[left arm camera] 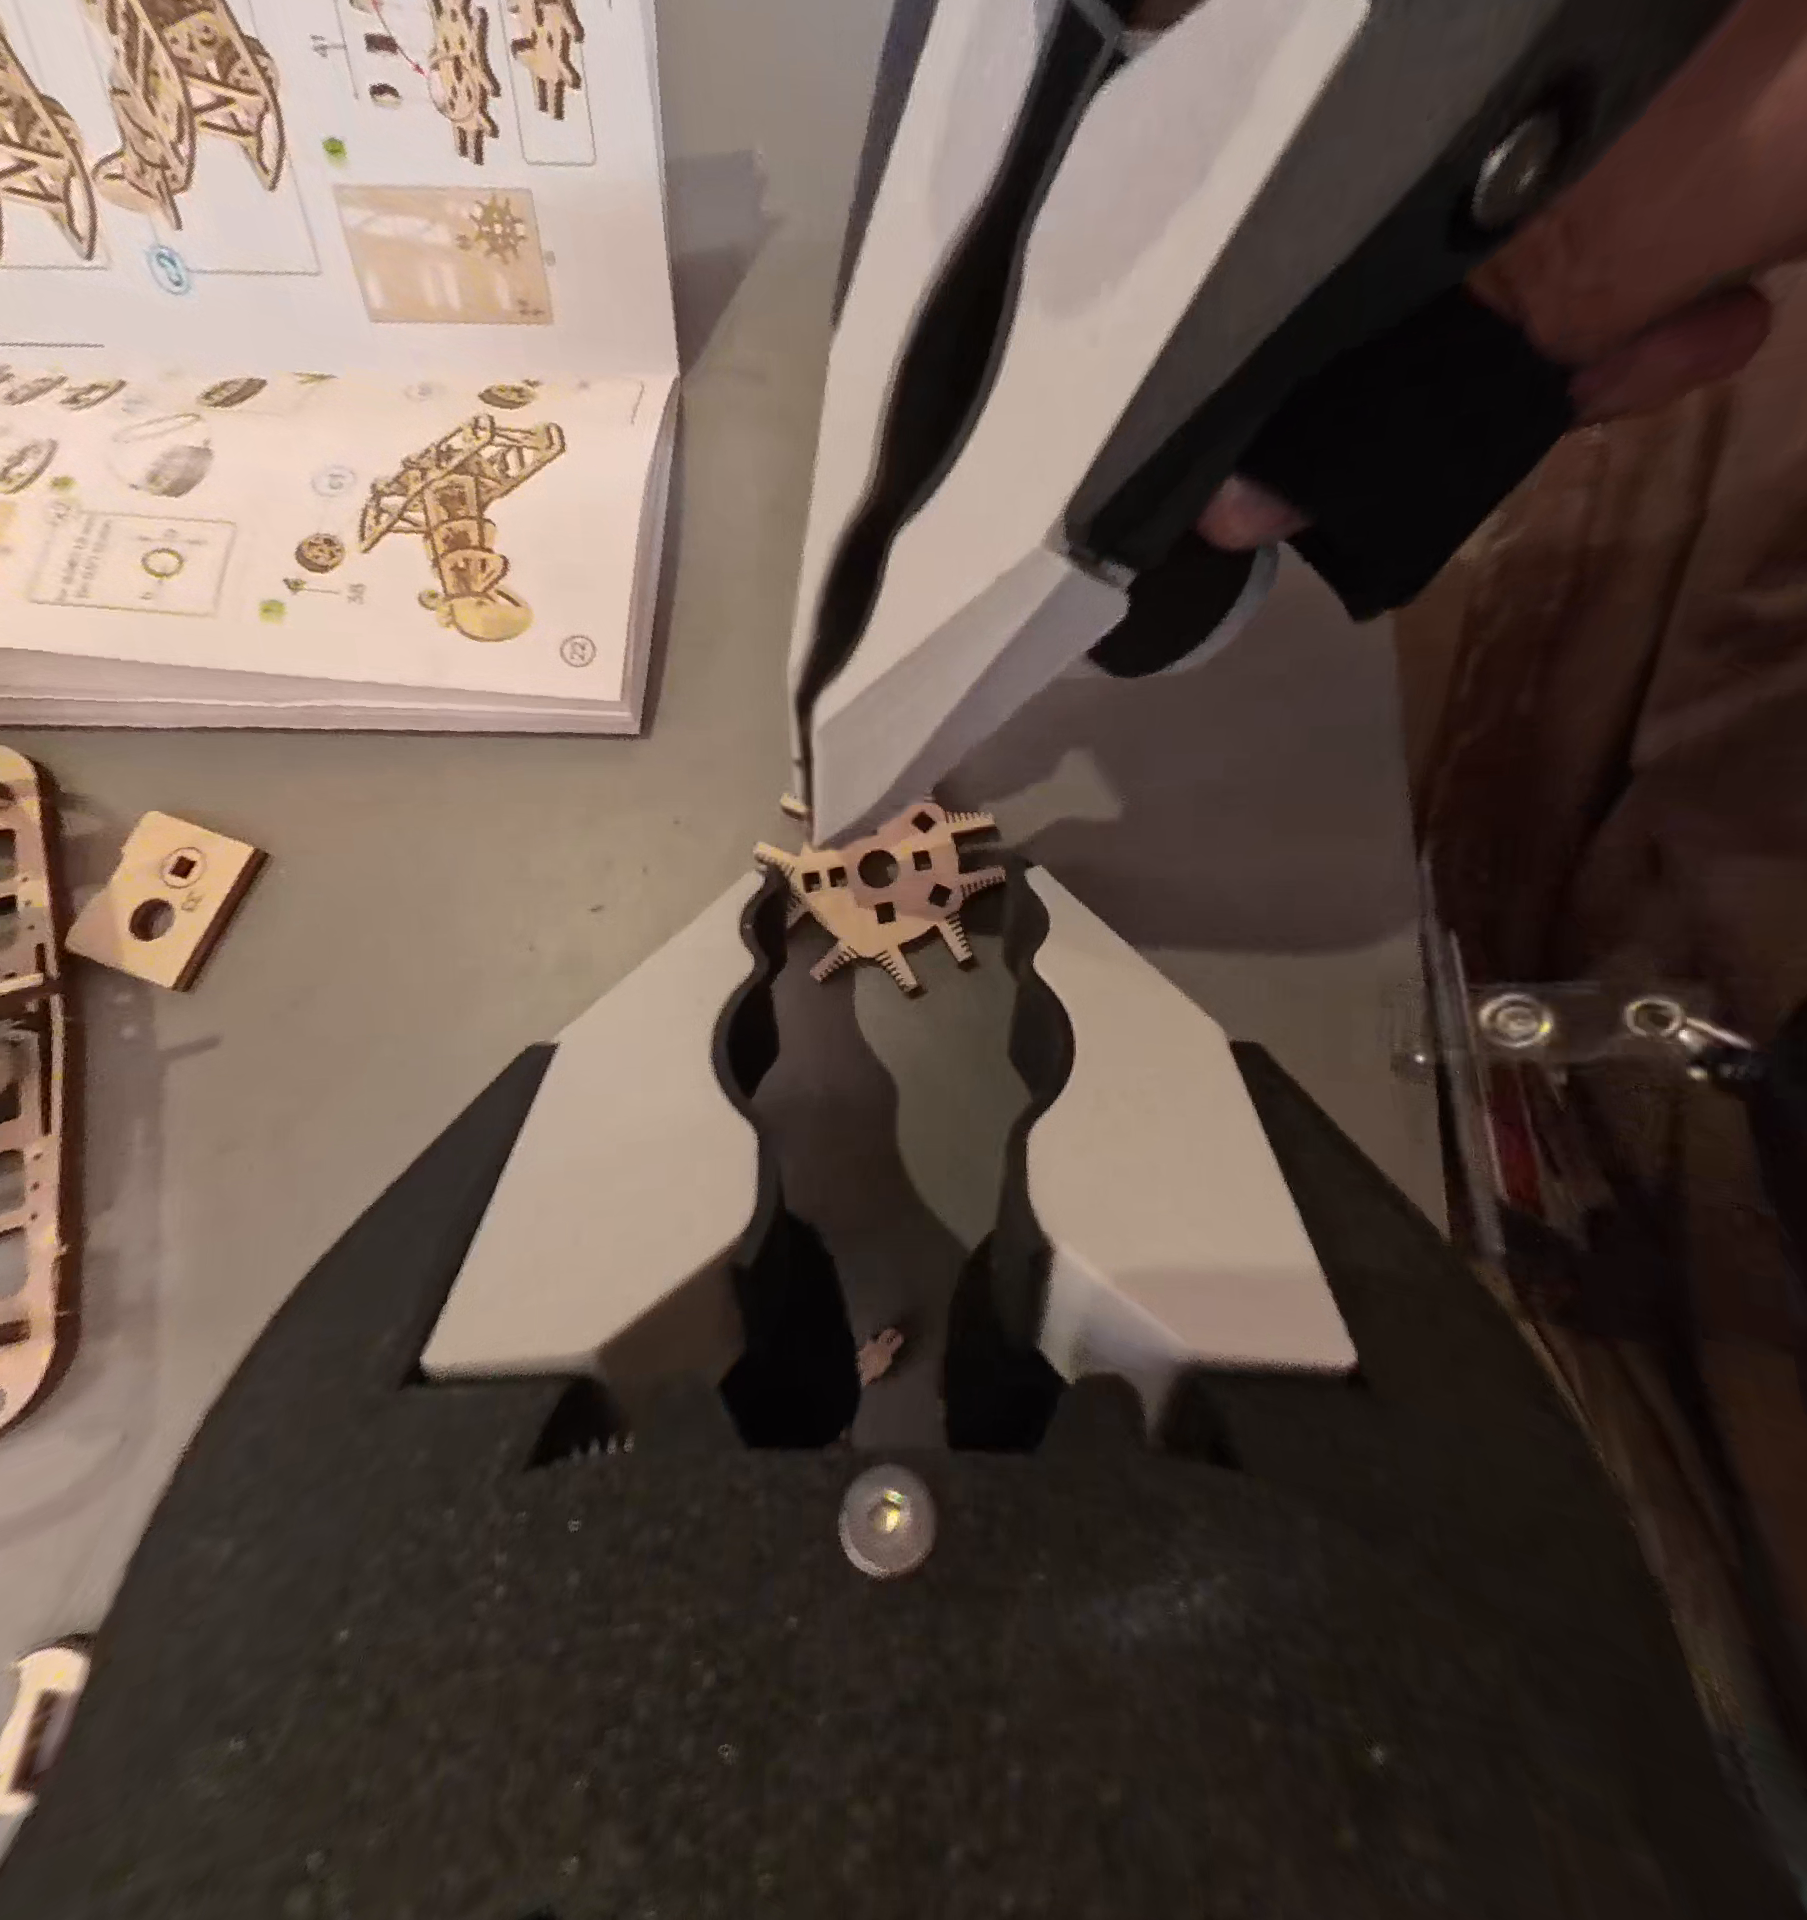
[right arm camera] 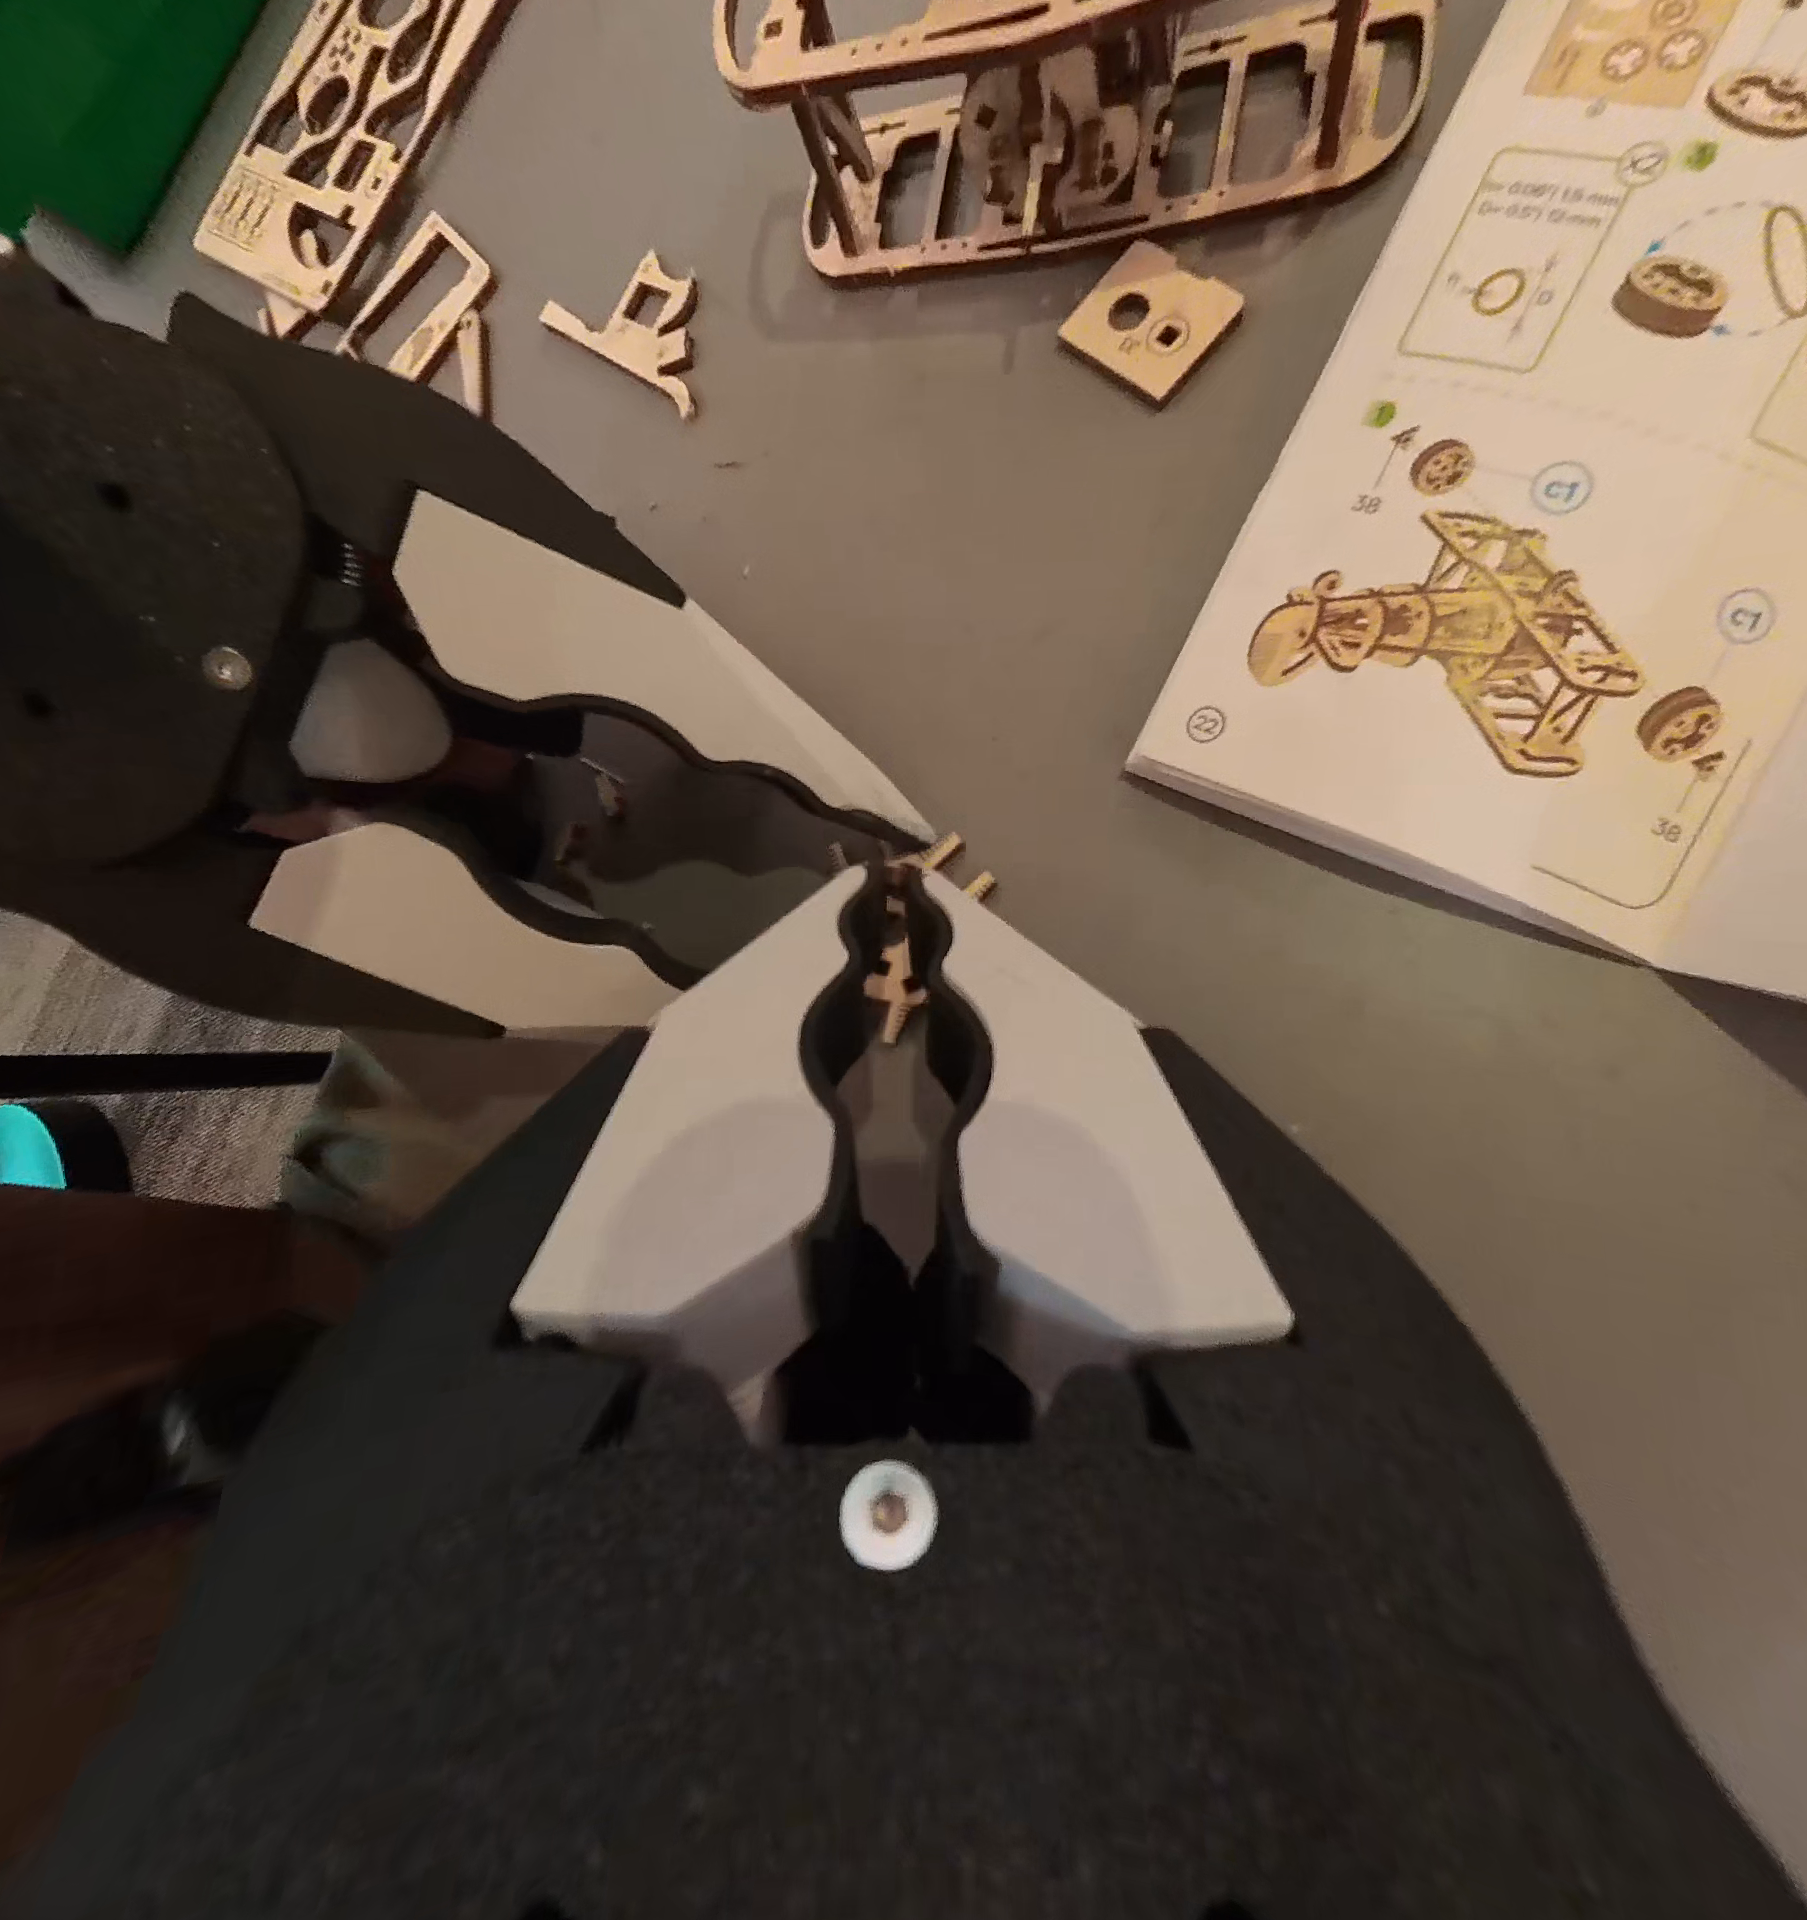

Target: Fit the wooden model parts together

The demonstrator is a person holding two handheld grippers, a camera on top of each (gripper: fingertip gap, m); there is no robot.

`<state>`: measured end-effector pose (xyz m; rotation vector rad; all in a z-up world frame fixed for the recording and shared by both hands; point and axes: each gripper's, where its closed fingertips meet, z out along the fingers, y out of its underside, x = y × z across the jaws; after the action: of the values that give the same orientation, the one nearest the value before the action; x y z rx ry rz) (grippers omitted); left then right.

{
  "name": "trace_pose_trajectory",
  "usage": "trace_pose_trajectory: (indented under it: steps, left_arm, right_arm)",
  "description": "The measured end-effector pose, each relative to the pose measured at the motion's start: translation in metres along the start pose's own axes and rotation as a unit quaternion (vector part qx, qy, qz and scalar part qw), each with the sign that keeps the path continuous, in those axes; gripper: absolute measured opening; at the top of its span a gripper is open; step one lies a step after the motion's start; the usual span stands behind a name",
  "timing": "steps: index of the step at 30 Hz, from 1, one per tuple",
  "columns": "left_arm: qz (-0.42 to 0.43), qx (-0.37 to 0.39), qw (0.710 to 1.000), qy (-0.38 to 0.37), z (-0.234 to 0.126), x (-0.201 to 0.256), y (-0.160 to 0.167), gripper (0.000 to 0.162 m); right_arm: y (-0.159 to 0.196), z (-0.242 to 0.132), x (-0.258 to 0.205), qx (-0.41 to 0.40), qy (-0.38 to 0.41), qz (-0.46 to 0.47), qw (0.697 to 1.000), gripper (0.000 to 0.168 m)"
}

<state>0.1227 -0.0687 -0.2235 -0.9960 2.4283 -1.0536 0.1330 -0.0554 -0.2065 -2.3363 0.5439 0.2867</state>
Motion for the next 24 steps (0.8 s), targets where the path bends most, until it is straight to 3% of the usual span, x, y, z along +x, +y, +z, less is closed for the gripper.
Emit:
trace_pose_trajectory:
  steps: [8, 16, 24]
  left_arm:
    - [-0.013, 0.003, 1.000, -0.017, 0.003, -0.003, -0.003, 0.039]
    - [-0.024, 0.003, 0.999, -0.021, 0.004, -0.004, -0.003, 0.040]
    - [-0.070, 0.014, 0.997, 0.033, 0.000, -0.002, -0.005, 0.043]
  right_arm:
    - [0.002, 0.010, 0.006, -0.017, 0.046, -0.017, 0.999, 0.002]
    - [0.004, 0.010, 0.007, -0.086, 0.099, -0.038, 0.991, 0.003]
    - [0.004, 0.011, 0.008, -0.155, 0.103, -0.046, 0.982, 0.003]
